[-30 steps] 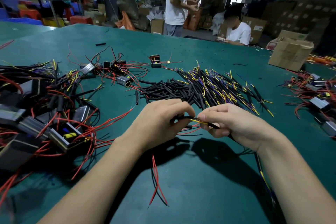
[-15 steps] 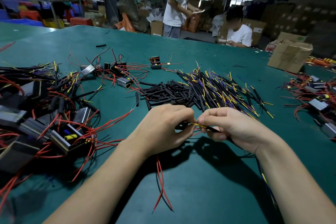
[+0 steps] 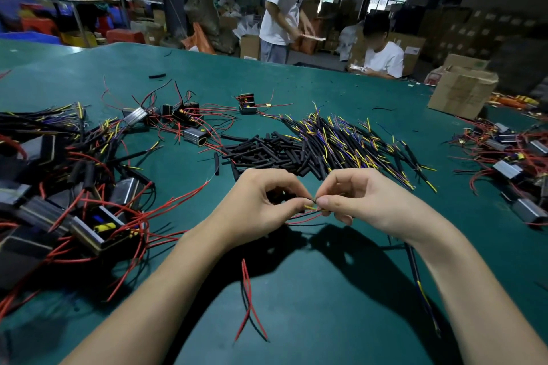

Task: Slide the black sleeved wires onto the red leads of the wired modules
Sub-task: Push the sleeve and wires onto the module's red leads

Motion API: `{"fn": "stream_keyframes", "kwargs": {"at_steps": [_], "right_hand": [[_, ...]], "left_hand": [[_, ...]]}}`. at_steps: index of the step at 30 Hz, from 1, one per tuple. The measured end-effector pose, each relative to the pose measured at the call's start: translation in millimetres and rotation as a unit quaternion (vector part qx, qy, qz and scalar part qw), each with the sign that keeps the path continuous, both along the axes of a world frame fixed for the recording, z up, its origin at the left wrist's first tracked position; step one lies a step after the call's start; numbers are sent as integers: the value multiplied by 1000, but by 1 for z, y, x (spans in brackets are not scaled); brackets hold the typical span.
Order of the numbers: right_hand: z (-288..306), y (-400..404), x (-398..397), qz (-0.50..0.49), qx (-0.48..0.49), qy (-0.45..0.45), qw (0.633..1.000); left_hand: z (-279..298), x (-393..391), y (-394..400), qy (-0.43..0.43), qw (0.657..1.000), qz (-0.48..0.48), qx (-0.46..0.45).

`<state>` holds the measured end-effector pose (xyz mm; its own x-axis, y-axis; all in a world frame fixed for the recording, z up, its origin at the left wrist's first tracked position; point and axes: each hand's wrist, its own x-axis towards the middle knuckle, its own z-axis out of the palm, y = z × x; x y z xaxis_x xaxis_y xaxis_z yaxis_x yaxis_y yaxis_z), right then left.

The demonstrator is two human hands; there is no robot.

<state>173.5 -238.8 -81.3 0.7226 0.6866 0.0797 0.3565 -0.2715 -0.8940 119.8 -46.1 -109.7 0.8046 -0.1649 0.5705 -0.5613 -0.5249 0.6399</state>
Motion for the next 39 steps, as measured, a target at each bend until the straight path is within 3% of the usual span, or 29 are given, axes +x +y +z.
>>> {"fn": "stream_keyframes", "kwargs": {"at_steps": [4, 7, 10, 13, 16, 20, 25, 29, 34, 37, 39], "right_hand": [[-2, 11, -5, -25, -14, -76, 997], [-1, 19, -12, -44, -53, -189, 980], [-2, 31, -21, -38, -143, -335, 930], [-3, 43, -29, -29, -230, -476, 849], [-3, 48, -33, -48, -223, -547, 805], [-8, 46, -30, -88, -160, -422, 888], [-15, 47, -23, -159, -34, -319, 934], [-13, 43, -18, -176, 6, -202, 963], [-15, 42, -16, -187, -14, -188, 964], [-16, 41, -18, -178, -107, -278, 938], [-17, 43, -21, -170, -193, -370, 893]], "left_hand": [[7, -1, 9, 70, 997, -25, -19], [12, -1, 16, 130, 991, -23, -15], [14, 0, 22, 182, 983, -5, -5], [16, 0, 27, 216, 976, 16, -24], [15, 2, 29, 225, 971, 27, -77], [9, 3, 26, 167, 982, 55, -62], [3, 5, 23, 77, 995, 45, -41], [2, 4, 20, 0, 997, 61, 41], [1, 5, 22, -33, 992, 71, 102], [-1, 5, 22, -7, 990, 75, 123], [-1, 4, 21, 14, 986, 83, 145]]}}
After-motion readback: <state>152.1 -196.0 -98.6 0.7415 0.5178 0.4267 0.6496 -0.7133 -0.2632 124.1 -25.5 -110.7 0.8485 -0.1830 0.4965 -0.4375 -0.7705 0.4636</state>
